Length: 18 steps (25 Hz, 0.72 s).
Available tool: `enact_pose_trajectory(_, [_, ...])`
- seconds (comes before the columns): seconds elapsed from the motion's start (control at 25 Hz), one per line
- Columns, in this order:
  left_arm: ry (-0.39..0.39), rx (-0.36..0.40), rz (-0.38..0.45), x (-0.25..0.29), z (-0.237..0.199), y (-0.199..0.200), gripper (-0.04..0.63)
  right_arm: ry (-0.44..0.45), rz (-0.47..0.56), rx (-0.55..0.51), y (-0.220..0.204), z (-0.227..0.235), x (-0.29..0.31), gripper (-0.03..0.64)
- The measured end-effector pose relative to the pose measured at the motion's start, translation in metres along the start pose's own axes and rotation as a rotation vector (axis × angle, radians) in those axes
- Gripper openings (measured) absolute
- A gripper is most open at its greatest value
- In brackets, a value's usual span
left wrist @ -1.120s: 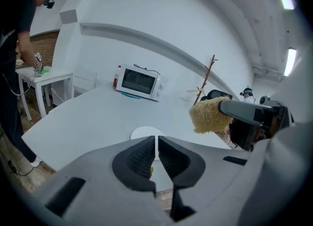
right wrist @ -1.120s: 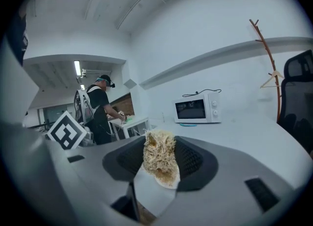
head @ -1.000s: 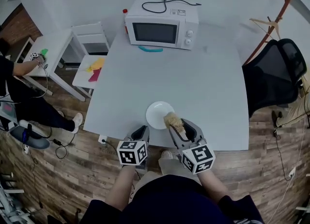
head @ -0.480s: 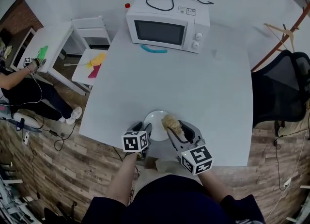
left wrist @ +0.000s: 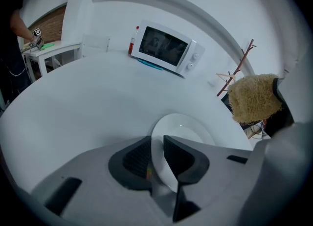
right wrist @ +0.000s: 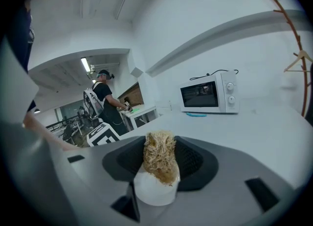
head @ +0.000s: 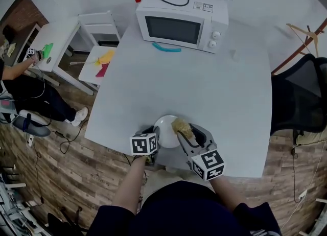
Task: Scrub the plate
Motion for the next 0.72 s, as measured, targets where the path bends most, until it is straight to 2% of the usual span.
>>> enact_pose_trajectory(0.24, [0.009, 0.019, 0.027, -0.004, 0.004, 0.003, 0.084, -0.012, -0.01, -0.037, -0.005, 0.003, 0.0, 0.181])
enact_pose_trajectory(0.44, [0.014, 0.041, 0.081, -0.018, 0.015, 0.009, 0.069, -0.008, -0.031, -0.071, -0.018, 0.004, 0.001, 0.181])
enact_pose_trajectory(0.72, [0.008, 0.067, 0.143, -0.04, 0.029, 0.01, 0.054, 0.008, -0.117, -0.077, -0.049, 0.006, 0.016, 0.181])
Point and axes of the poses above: the fingertips, and each gripper's own axes: x forward along the fingers, z to its right, y out of its top, the point moved 5 cm from there along -x, backward along the fingers
